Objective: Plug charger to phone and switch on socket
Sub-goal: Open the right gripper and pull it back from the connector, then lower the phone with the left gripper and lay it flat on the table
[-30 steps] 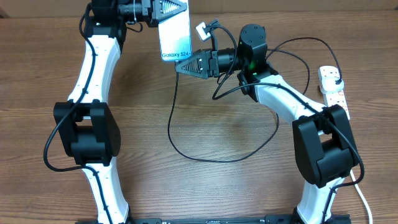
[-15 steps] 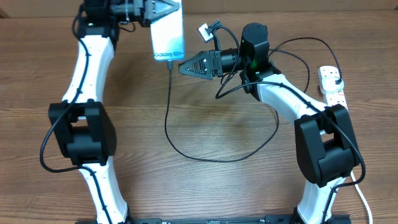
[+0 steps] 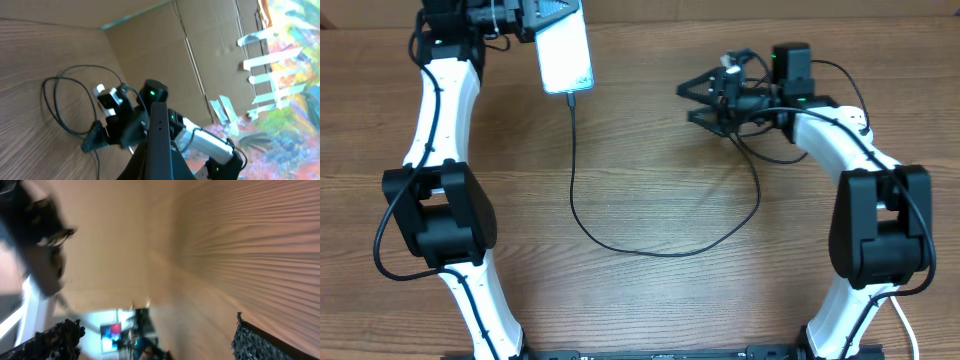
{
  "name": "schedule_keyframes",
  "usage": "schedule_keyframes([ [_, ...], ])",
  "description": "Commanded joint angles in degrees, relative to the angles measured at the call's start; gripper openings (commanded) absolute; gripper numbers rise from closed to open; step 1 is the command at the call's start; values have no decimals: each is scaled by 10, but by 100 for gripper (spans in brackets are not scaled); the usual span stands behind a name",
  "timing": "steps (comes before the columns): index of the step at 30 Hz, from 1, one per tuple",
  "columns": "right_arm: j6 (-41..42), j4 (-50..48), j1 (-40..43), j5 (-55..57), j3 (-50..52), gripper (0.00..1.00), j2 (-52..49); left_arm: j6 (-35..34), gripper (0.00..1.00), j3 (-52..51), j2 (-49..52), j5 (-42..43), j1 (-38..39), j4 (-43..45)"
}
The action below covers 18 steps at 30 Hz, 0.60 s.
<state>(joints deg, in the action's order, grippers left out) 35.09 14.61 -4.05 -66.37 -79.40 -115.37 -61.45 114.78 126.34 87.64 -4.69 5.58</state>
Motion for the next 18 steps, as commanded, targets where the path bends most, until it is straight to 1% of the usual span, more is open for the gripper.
schedule_keyframes([
  [1, -77, 45, 25, 72, -7, 100, 7, 13, 4, 7, -3, 9, 15, 2],
  [5, -115, 122, 51, 146, -7, 100, 23, 47, 4, 7, -3, 0, 33, -16],
  [7, -129, 148, 57, 191, -7, 100, 38, 75, 4, 7, -3, -12, 43, -50],
  [9, -131, 167, 57, 233, -7, 100, 56, 117, 4, 7, -3, -28, 51, -96],
  [13, -146, 191, 57, 279, -7, 100, 95, 250, 4, 7, -3, -106, 65, -252],
  [15, -146, 195, 57, 280, -7, 100, 110, 327, 4, 7, -3, -165, 75, -341],
  [18, -158, 200, 57, 280, -7, 100, 125, 424, 4, 7, -3, -249, 96, -441],
])
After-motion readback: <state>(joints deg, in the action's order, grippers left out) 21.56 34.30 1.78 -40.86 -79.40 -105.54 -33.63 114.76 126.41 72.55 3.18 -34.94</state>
